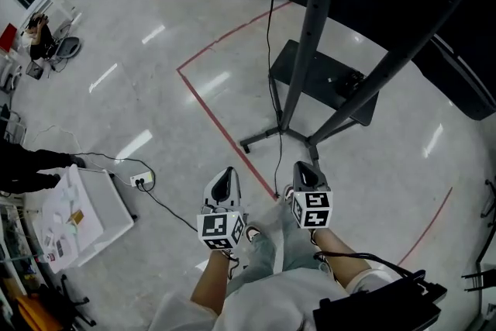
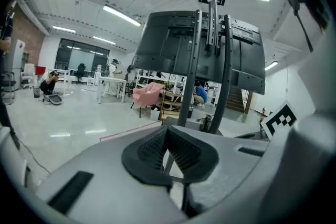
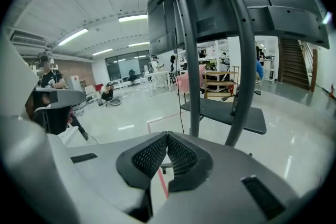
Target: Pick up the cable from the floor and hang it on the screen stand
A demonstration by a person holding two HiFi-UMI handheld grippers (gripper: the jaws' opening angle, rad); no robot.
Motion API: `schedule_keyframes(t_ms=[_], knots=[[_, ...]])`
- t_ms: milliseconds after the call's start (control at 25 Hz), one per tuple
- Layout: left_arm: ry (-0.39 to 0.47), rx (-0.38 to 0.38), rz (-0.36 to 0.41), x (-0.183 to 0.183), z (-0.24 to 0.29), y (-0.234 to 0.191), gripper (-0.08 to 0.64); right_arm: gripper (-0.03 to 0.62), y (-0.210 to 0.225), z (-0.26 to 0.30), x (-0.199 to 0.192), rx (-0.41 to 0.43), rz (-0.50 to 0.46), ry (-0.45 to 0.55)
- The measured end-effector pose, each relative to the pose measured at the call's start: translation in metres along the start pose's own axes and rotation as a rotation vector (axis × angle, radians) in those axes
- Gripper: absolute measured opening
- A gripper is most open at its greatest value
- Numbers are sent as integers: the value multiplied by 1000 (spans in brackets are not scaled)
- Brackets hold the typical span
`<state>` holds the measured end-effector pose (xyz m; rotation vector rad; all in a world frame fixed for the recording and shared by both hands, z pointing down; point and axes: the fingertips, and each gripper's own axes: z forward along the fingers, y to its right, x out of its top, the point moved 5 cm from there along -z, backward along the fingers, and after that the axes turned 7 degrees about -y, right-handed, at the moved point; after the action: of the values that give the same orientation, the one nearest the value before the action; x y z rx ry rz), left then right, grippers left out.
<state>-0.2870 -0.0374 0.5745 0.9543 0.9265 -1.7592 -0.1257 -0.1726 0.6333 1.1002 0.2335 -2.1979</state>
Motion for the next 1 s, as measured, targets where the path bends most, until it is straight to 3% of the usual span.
schedule_keyframes(t_ms=[200,400,760,1000], knots=[[-35,-11,29,-27,49,-9,3,20,25,59,-18,-16,13,-31],[-55,-17,53,-115,126,-38,3,21,47,162,-64,-19,-15,-2],[16,-8,-14,-342,275,-102,3,32,93,387,-234,3,32,79],[44,-24,29,-419,350,-136,3,74,127,491,-331,-23,41,72]])
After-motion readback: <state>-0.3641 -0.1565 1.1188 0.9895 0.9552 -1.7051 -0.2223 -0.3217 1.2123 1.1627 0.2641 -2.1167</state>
